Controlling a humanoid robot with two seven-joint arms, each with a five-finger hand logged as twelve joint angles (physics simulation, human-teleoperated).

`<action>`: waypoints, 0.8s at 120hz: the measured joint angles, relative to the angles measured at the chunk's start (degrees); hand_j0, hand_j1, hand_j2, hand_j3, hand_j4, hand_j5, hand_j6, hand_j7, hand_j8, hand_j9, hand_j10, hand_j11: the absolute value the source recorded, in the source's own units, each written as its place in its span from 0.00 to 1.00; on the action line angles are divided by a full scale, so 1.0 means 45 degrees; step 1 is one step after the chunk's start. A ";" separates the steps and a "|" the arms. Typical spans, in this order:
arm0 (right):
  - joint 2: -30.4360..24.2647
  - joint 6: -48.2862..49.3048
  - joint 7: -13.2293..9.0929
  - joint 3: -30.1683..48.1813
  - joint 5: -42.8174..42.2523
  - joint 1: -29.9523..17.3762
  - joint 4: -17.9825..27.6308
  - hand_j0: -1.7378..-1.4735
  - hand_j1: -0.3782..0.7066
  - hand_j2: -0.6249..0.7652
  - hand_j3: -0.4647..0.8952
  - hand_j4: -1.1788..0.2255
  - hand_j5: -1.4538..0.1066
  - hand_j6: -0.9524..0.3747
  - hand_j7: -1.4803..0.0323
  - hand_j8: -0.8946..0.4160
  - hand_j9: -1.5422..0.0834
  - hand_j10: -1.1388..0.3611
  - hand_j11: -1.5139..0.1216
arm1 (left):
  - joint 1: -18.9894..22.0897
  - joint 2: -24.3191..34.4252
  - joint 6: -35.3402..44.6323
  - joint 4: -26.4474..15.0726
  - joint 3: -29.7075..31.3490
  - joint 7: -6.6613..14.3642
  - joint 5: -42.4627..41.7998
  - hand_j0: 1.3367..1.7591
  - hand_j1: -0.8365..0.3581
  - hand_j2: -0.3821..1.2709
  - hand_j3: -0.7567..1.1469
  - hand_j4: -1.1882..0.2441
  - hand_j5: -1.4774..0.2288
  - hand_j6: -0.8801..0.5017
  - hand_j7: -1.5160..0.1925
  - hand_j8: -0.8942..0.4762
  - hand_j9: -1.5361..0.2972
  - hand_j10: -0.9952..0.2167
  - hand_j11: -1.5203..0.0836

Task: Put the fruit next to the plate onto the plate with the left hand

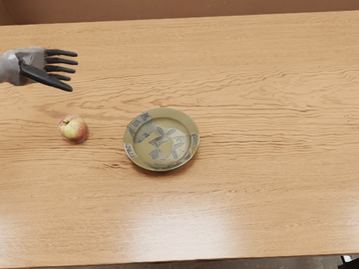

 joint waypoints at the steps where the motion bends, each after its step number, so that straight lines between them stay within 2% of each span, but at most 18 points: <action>1: 0.0000 0.0000 0.0001 0.0001 -0.0001 0.0002 -0.0001 0.30 0.07 0.44 0.34 0.81 0.90 0.69 0.95 0.66 0.92 0.74 0.90 | 0.0000 -0.0001 0.0000 -0.0014 0.0000 0.0003 0.0006 0.76 0.75 0.26 0.40 0.66 0.68 0.46 0.70 0.47 0.66 0.62 0.75; 17: 0.0000 0.0001 0.0027 0.0006 -0.0011 0.0029 -0.0013 0.30 0.07 0.44 0.34 0.81 0.90 0.69 0.95 0.66 0.92 0.74 0.90 | -0.0030 -0.0458 -0.0001 -0.0121 -0.0005 0.0060 0.0062 0.76 0.75 0.26 0.40 0.66 0.68 0.46 0.70 0.47 0.66 0.62 0.75; 31: 0.0000 0.0001 0.0035 0.0012 -0.0015 0.0046 -0.0016 0.30 0.07 0.44 0.34 0.81 0.90 0.69 0.95 0.66 0.92 0.74 0.90 | -0.0098 -0.0594 -0.0001 -0.0284 -0.0009 0.0479 0.1017 0.76 0.75 0.26 0.40 0.66 0.68 0.46 0.70 0.47 0.66 0.62 0.75; 38: 0.0000 0.0001 0.0036 0.0018 -0.0015 0.0054 -0.0019 0.30 0.07 0.44 0.34 0.81 0.90 0.69 0.95 0.66 0.92 0.74 0.90 | -0.0171 -0.0098 -0.0001 -0.0861 -0.0013 0.0691 0.1803 0.76 0.75 0.26 0.40 0.66 0.68 0.46 0.70 0.47 0.66 0.62 0.75; 43: 0.0000 0.0001 0.0037 0.0021 -0.0016 0.0058 -0.0024 0.30 0.07 0.44 0.34 0.81 0.90 0.69 0.95 0.66 0.92 0.74 0.90 | -0.0286 0.0702 0.0045 -0.1761 -0.0013 0.0823 0.2609 0.76 0.75 0.26 0.40 0.66 0.68 0.46 0.70 0.47 0.66 0.62 0.75; 54: 0.0000 0.0001 0.0038 0.0025 -0.0017 0.0073 -0.0028 0.30 0.07 0.44 0.34 0.81 0.90 0.69 0.95 0.66 0.92 0.74 0.90 | -0.0389 0.1654 0.1206 -0.3854 -0.0017 0.1659 0.3883 0.76 0.75 0.26 0.40 0.66 0.68 0.46 0.70 0.47 0.66 0.62 0.75; 64: 0.0000 0.0000 0.0037 0.0026 -0.0017 0.0080 -0.0034 0.30 0.07 0.44 0.34 0.81 0.90 0.69 0.95 0.66 0.92 0.74 0.90 | -0.0409 0.1774 0.2923 -0.5350 0.0195 0.2351 0.5005 0.76 0.75 0.26 0.40 0.66 0.68 0.46 0.70 0.47 0.66 0.62 0.75; 81: 0.0000 0.0001 0.0026 0.0027 -0.0017 0.0084 -0.0047 0.30 0.07 0.44 0.34 0.81 0.90 0.69 0.95 0.66 0.92 0.74 0.90 | -0.0449 0.1915 0.5858 -0.6999 0.1023 0.3583 0.6407 0.76 0.75 0.26 0.40 0.66 0.68 0.46 0.70 0.47 0.66 0.62 0.75; 96: 0.0000 0.0001 0.0024 0.0027 -0.0017 0.0085 -0.0053 0.30 0.07 0.44 0.34 0.81 0.90 0.69 0.95 0.66 0.92 0.74 0.90 | -0.0488 0.2028 0.7434 -0.8113 0.1506 0.4777 0.6832 0.76 0.75 0.26 0.40 0.66 0.68 0.46 0.70 0.47 0.66 0.62 0.75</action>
